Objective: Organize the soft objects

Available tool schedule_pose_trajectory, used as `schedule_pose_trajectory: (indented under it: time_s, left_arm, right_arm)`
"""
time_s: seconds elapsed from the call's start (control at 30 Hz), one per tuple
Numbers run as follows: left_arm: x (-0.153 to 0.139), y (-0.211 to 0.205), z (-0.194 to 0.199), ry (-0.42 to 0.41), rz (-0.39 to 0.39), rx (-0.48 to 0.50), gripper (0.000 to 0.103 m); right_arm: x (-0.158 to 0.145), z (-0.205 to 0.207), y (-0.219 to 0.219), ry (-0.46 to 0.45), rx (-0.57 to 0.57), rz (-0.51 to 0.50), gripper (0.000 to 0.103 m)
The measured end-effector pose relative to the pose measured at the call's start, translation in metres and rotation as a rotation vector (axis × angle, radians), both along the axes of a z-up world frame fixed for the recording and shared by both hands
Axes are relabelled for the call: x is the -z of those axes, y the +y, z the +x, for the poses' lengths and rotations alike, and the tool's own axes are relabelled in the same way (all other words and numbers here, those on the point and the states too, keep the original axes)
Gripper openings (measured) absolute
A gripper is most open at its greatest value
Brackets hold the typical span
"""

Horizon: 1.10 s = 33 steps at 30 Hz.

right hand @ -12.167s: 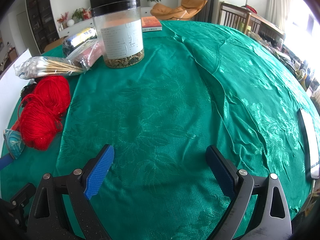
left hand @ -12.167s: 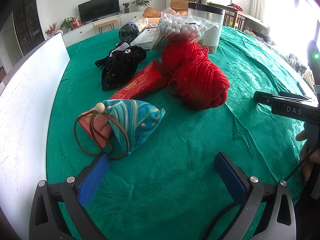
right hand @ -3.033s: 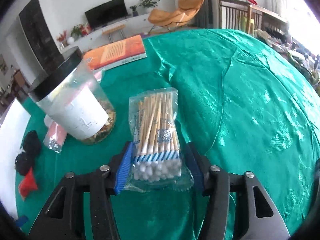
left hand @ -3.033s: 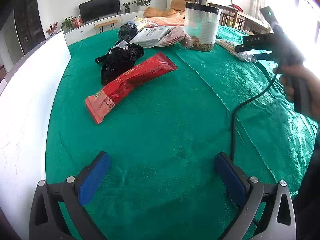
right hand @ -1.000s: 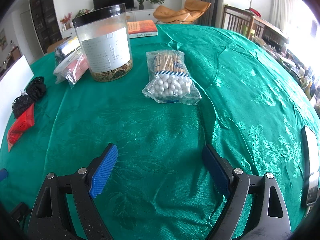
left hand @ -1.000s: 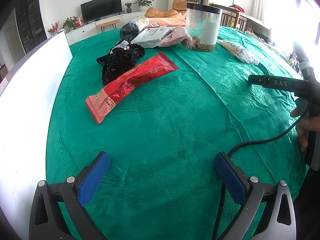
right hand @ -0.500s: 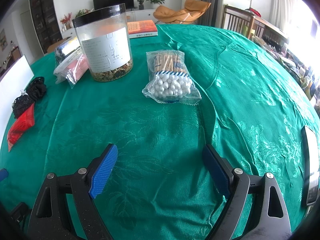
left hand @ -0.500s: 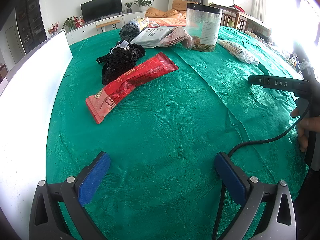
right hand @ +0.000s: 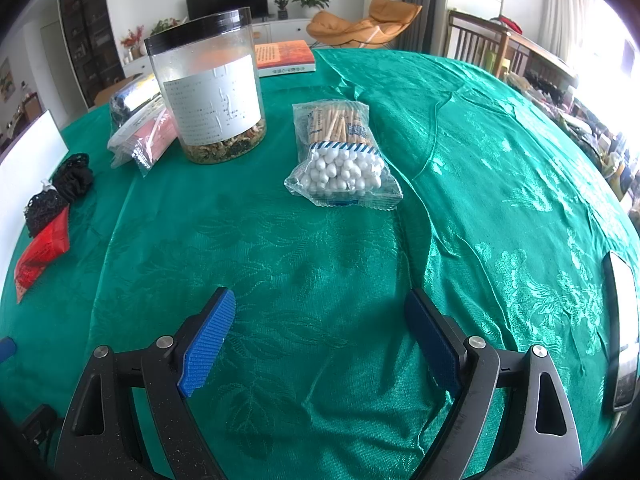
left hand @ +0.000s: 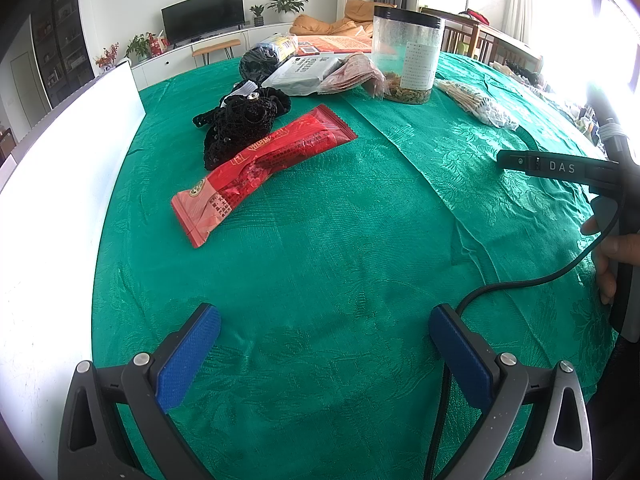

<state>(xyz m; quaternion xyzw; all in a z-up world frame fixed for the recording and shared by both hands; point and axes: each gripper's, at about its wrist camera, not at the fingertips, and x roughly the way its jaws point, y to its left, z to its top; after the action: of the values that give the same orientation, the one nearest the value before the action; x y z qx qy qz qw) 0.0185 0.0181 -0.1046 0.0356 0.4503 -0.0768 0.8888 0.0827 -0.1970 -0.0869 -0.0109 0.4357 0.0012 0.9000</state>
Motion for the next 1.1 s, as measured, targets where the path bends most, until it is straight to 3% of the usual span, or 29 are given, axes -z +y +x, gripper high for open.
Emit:
schedule_pose_trajectory:
  time_s: [0.37,0.5,0.57,0.67,0.73,0.83,0.97,1.03,1.1]
  left_arm:
    - [0.000,0.000,0.001,0.002,0.002,0.001,0.103]
    - [-0.009,-0.001,0.013,0.094,0.023,0.012,0.102]
    - [-0.032,0.000,0.015,0.033,0.025,0.029,0.102]
    - [-0.067,0.000,0.029,-0.072,0.091,0.035,0.103]
    - [-0.074,0.003,0.051,-0.074,0.128,0.020,0.103]
    - [-0.060,0.013,0.093,0.018,0.117,-0.013,0.103]
    - [-0.014,0.026,0.126,0.203,0.101,-0.038,0.102]
    - [-0.007,0.028,0.120,0.269,0.023,-0.013,0.101]
    - [-0.014,0.024,0.107,0.279,-0.083,0.071,0.101]
  right_arm:
    - [0.000,0.000,0.000,0.000,0.000,0.001,0.089]
    - [0.000,0.000,0.000,0.000,-0.001,0.001,0.089]
    - [0.000,0.000,0.000,0.000,0.000,0.001,0.089]
    - [-0.001,0.000,0.000,0.001,-0.001,0.001,0.089]
    - [-0.001,0.000,0.000,0.001,-0.001,0.001,0.089]
    - [-0.001,0.000,0.000,0.001,-0.001,0.001,0.089]
    - [-0.001,0.000,0.000,0.000,-0.001,0.002,0.089]
    - [-0.001,0.000,0.000,0.001,-0.001,0.002,0.089]
    - [-0.001,0.000,0.000,0.001,0.000,0.001,0.089]
